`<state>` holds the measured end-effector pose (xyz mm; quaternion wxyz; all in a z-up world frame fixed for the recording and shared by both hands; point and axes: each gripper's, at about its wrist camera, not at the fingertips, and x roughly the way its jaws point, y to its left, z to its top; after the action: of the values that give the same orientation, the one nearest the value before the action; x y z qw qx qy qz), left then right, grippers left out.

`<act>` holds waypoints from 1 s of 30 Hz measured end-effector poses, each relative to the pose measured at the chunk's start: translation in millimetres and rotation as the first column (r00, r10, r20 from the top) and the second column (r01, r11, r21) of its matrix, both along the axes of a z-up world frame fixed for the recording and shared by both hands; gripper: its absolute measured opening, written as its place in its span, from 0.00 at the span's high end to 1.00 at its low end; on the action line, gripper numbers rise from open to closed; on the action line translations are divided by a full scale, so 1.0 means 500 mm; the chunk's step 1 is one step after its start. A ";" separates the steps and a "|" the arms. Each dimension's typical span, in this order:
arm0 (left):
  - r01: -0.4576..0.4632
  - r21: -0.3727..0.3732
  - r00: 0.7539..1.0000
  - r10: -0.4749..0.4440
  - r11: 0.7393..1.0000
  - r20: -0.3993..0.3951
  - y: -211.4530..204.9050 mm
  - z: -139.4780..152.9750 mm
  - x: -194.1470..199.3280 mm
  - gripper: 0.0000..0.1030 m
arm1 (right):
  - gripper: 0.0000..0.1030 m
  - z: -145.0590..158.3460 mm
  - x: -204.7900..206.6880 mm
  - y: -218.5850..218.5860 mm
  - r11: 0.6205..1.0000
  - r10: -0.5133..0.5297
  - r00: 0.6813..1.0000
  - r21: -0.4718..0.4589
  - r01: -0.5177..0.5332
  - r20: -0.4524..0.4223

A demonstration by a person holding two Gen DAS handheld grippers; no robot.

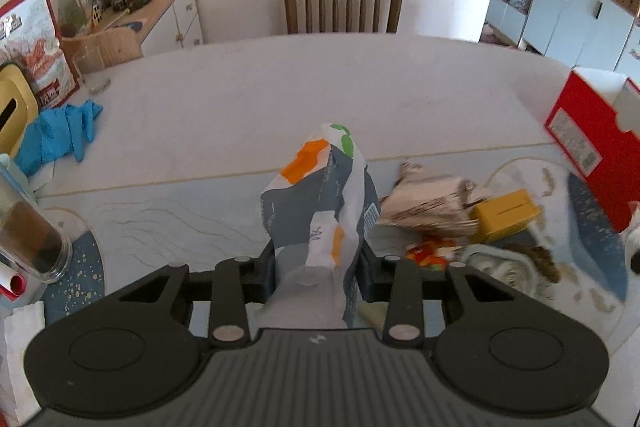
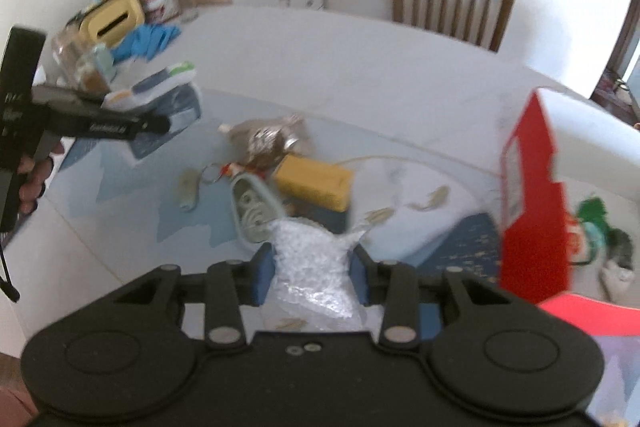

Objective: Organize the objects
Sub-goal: 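Grasp the printed snack bag with the left gripper while the right grasps the white bead bag, then carry the snack bag and white bead bag with both grippers toward the shoebox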

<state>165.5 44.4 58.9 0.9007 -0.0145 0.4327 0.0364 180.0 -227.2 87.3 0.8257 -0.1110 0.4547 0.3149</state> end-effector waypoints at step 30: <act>0.242 -0.043 0.968 -0.239 0.969 0.071 -0.537 0.116 0.117 0.64 | 0.63 0.073 0.130 -0.421 0.989 -0.140 0.984 0.055 0.135 0.107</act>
<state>224.2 -224.2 117.1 0.9115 0.0136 0.4023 -0.0846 244.8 -437.7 123.6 0.8717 -0.0767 0.4074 0.2612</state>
